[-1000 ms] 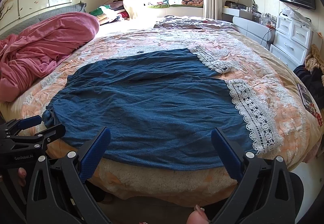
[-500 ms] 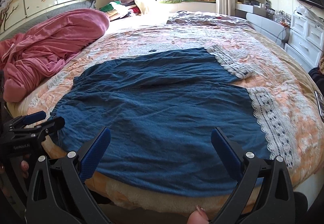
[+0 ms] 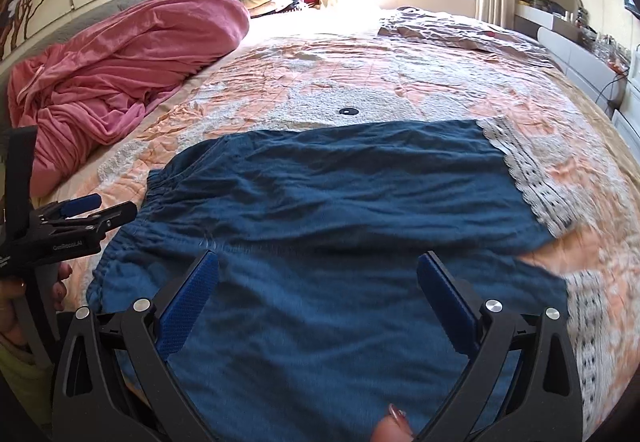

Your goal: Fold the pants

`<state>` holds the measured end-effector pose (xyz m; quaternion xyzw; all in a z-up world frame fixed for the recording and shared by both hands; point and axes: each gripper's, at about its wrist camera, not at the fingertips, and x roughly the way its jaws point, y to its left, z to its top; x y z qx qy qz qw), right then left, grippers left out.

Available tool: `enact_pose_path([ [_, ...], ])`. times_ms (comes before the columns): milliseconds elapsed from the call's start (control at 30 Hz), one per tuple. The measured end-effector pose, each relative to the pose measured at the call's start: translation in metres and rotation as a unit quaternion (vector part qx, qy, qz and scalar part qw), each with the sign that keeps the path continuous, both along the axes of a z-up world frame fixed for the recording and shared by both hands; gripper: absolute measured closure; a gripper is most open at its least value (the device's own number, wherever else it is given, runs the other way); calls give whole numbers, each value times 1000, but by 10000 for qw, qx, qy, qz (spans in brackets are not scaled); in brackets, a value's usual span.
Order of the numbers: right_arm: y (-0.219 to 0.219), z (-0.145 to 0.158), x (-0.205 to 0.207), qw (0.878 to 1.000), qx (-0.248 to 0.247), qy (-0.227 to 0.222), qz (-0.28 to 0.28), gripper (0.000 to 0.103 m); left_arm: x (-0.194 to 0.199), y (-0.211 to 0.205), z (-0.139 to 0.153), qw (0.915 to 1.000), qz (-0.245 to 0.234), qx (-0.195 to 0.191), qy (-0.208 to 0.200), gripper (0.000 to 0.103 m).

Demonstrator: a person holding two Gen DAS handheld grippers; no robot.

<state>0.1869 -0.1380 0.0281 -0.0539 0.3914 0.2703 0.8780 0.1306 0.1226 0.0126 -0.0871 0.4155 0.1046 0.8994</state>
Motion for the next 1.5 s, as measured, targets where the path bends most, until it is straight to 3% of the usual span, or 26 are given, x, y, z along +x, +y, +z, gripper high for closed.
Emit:
enact_pose_path([
  [200, 26, -6, 54, 9993, -161, 165, 303, 4, 46, 24, -12, 9997, 23, 211, 119, 9],
  [267, 33, -7, 70, 9989, -200, 226, 357, 4, 57, 36, -20, 9999, -10, -8, 150, 9],
  [333, 39, -9, 87, 9983, -209, 335, 436, 4, 67, 43, -28, 9998, -58, -77, 195, 18],
  [400, 46, -11, 102, 9975, -303, 363, 526, 4, 71, 44, -33, 9995, -206, -99, 228, 40],
  [467, 54, -12, 114, 9966, -433, 293, 642, 4, 74, 44, -36, 9986, -401, -283, 209, 53],
  [533, 65, -14, 123, 9946, -530, 277, 843, 4, 75, 42, -38, 9984, -498, -148, 221, 56],
  [633, 84, -19, 137, 9903, -702, 299, 1164, 4, 75, 40, -38, 9979, -609, -80, 193, 70],
  [733, 104, -23, 146, 9846, -892, 241, 1481, 4, 68, 38, -30, 9975, -707, 44, -14, 78],
  [867, 131, -24, 155, 9716, -1106, 145, 2087, 4, 50, 34, -9, 9950, -848, 59, -525, 78],
  [1100, 169, -28, 152, 9260, -1915, -346, 3235, 7, 36, 21, 1, 9893, -1173, 195, -847, 78],
  [1167, 174, -32, 148, 9134, -1980, -245, 3548, 38, 36, 20, 1, 9889, -1191, 187, -869, 78],
  [1200, 175, -35, 144, 9083, -1923, -160, 3712, 67, 35, 20, 1, 9890, -1182, 196, -863, 78],
  [1267, 174, -39, 135, 9087, -1856, -255, 3730, 74, 36, 19, 0, 9891, -1189, 214, -841, 78],
  [1333, 169, -41, 130, 9166, -1732, -293, 3590, 93, 35, 18, 0, 9894, -1168, 242, -830, 78],
  [1500, 138, -27, 111, 9414, -1222, -414, 3116, 98, 33, 20, 1, 9907, -1087, 225, -792, 78],
])
